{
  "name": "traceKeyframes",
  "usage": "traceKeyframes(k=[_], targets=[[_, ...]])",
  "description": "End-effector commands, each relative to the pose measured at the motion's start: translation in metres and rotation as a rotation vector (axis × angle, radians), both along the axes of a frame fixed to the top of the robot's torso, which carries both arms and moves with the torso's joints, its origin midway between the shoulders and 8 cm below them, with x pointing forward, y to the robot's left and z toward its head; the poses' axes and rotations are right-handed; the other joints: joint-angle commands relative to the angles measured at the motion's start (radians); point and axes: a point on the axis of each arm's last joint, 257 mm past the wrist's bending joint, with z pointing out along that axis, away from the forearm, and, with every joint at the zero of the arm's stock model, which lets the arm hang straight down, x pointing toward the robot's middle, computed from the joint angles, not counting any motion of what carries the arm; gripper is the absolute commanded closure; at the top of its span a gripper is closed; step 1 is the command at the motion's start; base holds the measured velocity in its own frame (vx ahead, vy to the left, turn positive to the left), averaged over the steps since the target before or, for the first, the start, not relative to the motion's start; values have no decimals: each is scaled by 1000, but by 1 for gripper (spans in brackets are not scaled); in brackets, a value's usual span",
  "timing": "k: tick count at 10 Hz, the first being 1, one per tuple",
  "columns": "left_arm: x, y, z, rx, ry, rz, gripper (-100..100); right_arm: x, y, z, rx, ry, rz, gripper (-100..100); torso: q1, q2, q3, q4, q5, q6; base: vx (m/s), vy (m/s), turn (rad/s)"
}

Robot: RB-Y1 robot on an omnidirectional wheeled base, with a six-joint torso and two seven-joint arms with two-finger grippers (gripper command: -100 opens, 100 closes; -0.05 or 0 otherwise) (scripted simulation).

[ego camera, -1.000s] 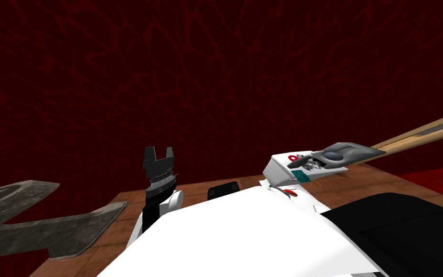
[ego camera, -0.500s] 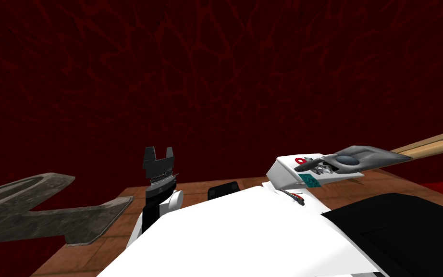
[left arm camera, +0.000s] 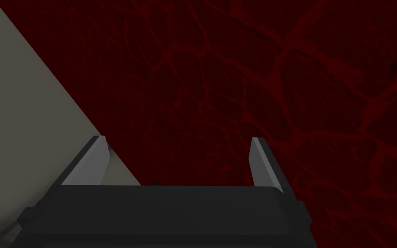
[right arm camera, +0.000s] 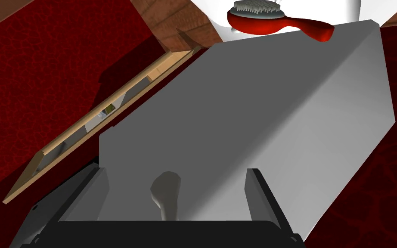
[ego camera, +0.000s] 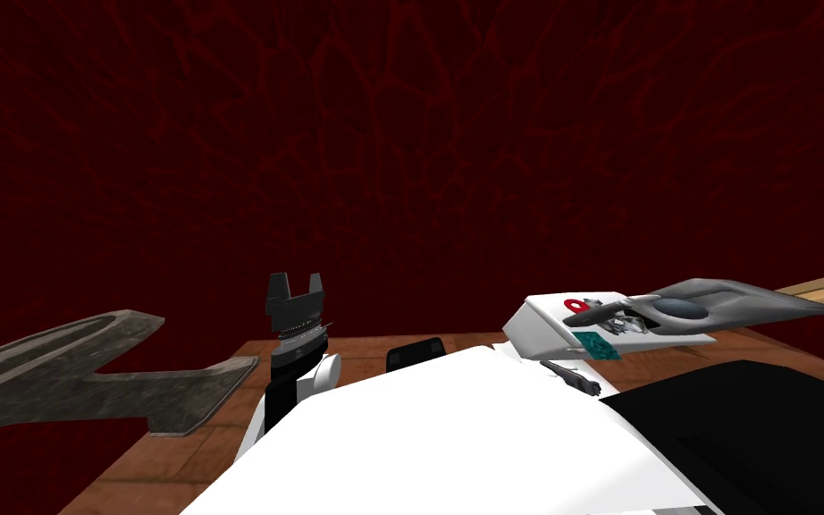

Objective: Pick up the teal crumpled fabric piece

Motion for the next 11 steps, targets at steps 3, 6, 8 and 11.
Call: traceKeyframes(k=[3, 6, 8, 11], targets=[[0, 0, 0, 0, 0, 0, 0, -15, -17, 25, -79, 53, -15, -100, -2, 1, 1, 0, -1, 0, 5, 14, 36], [0, 0, 0, 0, 0, 0, 0, -34, -43, 61, -196, 126, -25, -100, 0, 0, 0, 0, 0, 0, 29, 47, 81], [0, 0, 0, 0, 0, 0, 0, -36, -43, 62, -197, 131, -27, -100, 0, -1, -1, 0, 0, 0, 21, 31, 15], [0, 0, 0, 0, 0, 0, 0, -47, -62, 94, -291, 184, -31, -100, 0, 0, 0, 0, 0, 0, 16, 32, 68]])
